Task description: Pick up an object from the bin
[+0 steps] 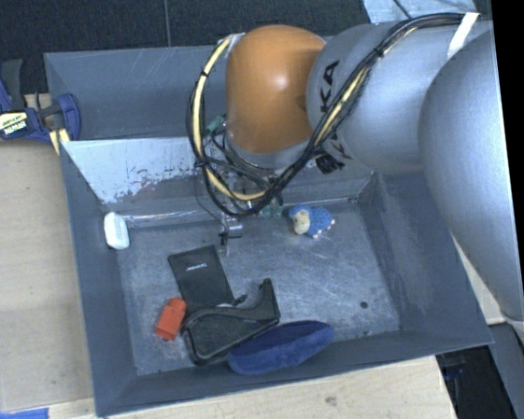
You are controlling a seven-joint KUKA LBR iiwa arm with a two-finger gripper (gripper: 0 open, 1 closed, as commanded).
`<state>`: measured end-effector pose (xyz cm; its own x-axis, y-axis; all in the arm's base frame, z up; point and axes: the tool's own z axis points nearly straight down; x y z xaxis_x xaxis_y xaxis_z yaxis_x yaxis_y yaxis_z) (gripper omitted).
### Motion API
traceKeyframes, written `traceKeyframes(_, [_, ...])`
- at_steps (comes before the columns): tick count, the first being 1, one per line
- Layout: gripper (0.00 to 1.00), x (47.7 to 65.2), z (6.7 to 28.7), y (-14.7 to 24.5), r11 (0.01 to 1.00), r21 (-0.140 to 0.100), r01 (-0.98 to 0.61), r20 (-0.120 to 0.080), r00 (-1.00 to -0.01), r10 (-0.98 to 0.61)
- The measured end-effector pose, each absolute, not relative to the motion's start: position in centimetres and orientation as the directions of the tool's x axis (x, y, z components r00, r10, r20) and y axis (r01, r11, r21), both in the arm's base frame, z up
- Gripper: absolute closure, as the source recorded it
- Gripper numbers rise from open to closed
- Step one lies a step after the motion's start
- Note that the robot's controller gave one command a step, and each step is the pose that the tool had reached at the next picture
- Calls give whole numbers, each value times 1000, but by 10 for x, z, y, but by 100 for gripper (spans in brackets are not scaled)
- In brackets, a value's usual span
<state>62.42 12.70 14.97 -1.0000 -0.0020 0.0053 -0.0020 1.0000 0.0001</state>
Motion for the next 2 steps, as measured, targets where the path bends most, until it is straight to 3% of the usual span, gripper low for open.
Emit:
traceKeyframes(1, [0, 601, 68, 145, 975, -1, 222, 3, -975, 222])
traceKeyframes(2, [0, 589, 101, 144, 931, 0, 366, 0, -931, 366])
